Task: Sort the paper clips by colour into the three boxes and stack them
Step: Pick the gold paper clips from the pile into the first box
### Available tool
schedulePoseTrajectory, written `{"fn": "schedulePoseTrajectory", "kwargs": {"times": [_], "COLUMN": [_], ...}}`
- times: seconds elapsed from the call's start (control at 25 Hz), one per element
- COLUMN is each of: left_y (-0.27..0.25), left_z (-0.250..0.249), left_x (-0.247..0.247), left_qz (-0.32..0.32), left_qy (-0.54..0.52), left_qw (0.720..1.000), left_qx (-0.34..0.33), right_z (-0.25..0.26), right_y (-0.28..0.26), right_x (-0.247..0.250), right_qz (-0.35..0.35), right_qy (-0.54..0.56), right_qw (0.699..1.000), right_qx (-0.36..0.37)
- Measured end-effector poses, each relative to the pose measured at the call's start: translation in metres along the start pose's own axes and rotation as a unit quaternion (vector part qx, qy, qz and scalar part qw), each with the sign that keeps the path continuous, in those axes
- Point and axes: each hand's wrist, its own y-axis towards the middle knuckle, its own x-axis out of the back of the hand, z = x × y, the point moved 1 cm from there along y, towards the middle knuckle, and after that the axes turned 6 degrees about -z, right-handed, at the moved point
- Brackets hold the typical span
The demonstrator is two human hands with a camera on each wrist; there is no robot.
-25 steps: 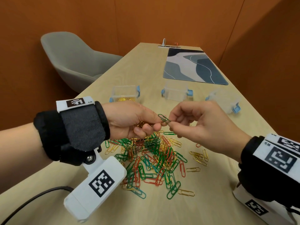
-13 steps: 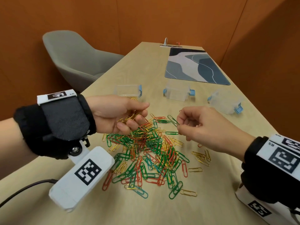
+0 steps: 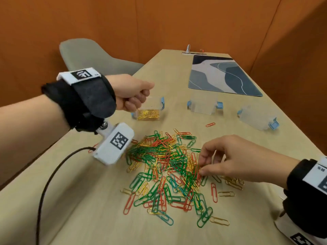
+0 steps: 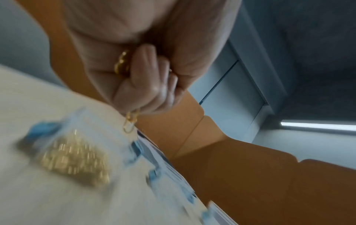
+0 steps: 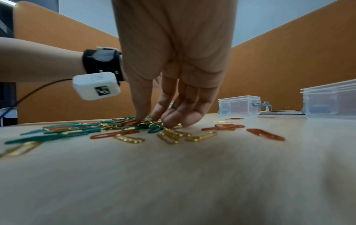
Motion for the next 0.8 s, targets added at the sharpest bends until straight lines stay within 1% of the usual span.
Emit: {"fn": "schedulePoseTrajectory", "kwargs": {"times": [0.04, 0.12, 0.24, 0.28, 0.36, 0.4, 0.48, 0.52, 0.56, 0.6, 0.64, 0.68, 0.72, 0.76, 0.8], "left_y": [0.009, 0.025, 0.042, 0.044, 0.041, 0.036, 0.018, 0.01, 0.002, -0.005, -0.014, -0.021, -0.026, -0.028, -0.028], "left_z": [-0.008, -0.017, -0.018, -0.016, -0.016, -0.018, -0.019, -0.014, -0.004, 0.01, 0.027, 0.041, 0.053, 0.062, 0.068], "left_x": [0.004, 0.003, -0.011, -0.015, -0.017, -0.013, 0.002, 0.015, 0.029, 0.042, 0.053, 0.058, 0.059, 0.056, 0.05], "left_qz": [-0.036, -0.087, -0.123, -0.13, -0.142, -0.153, -0.169, -0.158, -0.132, -0.099, -0.061, -0.025, -0.009, -0.008, -0.016], "left_qy": [-0.001, 0.013, 0.102, 0.148, 0.239, 0.265, 0.298, 0.32, 0.353, 0.405, 0.466, 0.517, 0.537, 0.531, 0.508], "left_qw": [0.999, 0.995, 0.982, 0.972, 0.945, 0.932, 0.915, 0.912, 0.912, 0.903, 0.882, 0.855, 0.839, 0.843, 0.86], "left_qx": [-0.024, -0.057, -0.104, -0.125, -0.173, -0.196, -0.214, -0.2, -0.163, -0.102, -0.024, 0.047, 0.085, 0.081, 0.044], "right_z": [0.001, 0.002, 0.003, 0.003, 0.002, 0.001, 0.0, -0.001, -0.001, -0.002, -0.001, 0.0, 0.001, 0.003, 0.006], "right_y": [0.0, -0.001, -0.003, -0.004, -0.006, -0.006, -0.007, -0.006, -0.005, -0.003, -0.001, 0.001, 0.003, 0.006, 0.008], "right_x": [0.0, 0.002, 0.004, 0.004, 0.005, 0.006, 0.005, 0.004, 0.003, 0.002, 0.001, 0.0, -0.001, -0.002, -0.004], "right_qz": [-0.008, -0.014, -0.009, -0.01, -0.003, 0.008, 0.039, 0.048, 0.052, 0.053, 0.054, 0.055, 0.055, 0.05, 0.041], "right_qy": [0.004, 0.009, 0.024, 0.032, 0.028, 0.015, -0.011, -0.017, -0.018, -0.014, -0.007, 0.001, 0.007, 0.008, 0.007], "right_qw": [1.0, 1.0, 1.0, 0.999, 1.0, 1.0, 0.999, 0.999, 0.998, 0.998, 0.999, 0.998, 0.998, 0.999, 0.999], "right_qx": [0.004, 0.004, 0.0, -0.002, -0.005, -0.008, -0.014, -0.014, -0.011, -0.006, 0.0, 0.005, 0.011, 0.02, 0.03]}}
